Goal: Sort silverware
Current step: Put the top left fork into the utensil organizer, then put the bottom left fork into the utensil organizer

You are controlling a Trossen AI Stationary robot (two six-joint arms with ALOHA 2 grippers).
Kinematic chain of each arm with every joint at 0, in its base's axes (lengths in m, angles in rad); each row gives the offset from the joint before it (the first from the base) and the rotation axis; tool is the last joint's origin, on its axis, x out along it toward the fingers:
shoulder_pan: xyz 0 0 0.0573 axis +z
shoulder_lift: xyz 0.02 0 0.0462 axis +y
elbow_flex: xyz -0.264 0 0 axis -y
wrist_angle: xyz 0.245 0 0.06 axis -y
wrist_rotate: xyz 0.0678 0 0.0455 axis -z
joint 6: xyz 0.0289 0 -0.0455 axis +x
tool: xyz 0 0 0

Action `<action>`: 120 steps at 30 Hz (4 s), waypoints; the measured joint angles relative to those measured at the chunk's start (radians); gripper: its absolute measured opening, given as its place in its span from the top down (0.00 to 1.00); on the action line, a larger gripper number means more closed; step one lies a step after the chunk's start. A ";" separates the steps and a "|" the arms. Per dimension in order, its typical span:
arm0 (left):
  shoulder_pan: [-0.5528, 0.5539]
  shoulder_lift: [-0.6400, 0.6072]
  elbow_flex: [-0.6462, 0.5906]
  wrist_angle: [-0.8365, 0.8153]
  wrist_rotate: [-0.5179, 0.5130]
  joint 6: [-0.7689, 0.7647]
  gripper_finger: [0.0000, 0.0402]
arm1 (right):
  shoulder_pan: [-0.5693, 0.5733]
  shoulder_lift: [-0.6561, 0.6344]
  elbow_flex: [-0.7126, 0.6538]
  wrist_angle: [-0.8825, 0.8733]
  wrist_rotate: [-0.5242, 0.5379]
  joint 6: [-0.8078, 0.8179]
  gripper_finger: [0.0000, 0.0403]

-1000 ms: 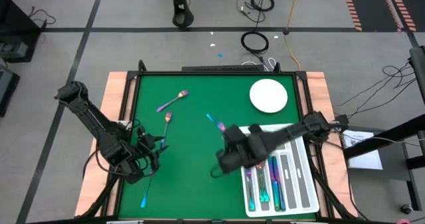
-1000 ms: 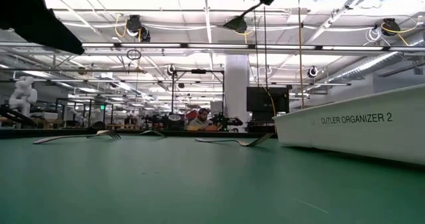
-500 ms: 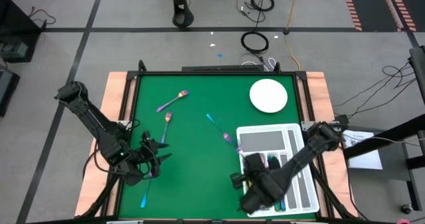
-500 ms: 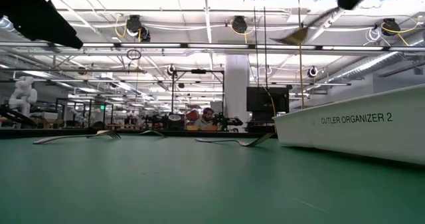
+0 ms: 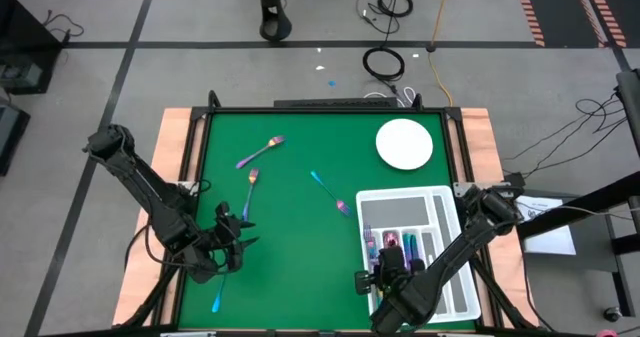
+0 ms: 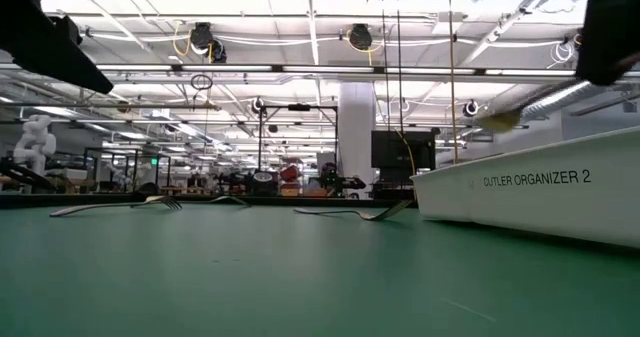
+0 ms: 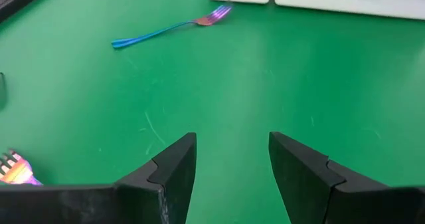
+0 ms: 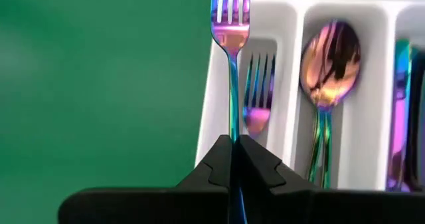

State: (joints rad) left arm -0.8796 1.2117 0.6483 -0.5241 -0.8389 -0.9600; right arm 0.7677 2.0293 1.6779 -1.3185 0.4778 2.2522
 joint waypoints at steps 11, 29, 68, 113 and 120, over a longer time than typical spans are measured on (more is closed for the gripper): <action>0.000 0.005 0.000 0.011 0.007 0.007 0.52 | 0.001 0.069 -0.001 0.059 -0.065 0.015 1.00; 0.000 0.005 0.000 0.031 0.024 0.000 0.52 | 0.018 0.083 -0.001 0.064 -0.195 0.024 1.00; -0.007 0.004 0.000 0.045 0.057 0.006 0.52 | -0.032 0.020 0.000 0.016 -0.241 -0.126 0.71; 0.115 0.005 0.000 -0.324 0.036 -0.455 0.52 | -0.569 -0.153 0.000 0.511 -0.005 -1.414 0.71; 0.120 0.032 0.000 -0.349 0.169 -0.554 0.52 | -0.544 -0.153 0.000 0.677 -0.022 -1.480 0.71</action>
State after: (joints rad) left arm -0.7593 1.2441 0.6479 -0.8732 -0.6698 -1.5136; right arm 0.2232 1.8767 1.6780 -0.6413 0.4561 0.7724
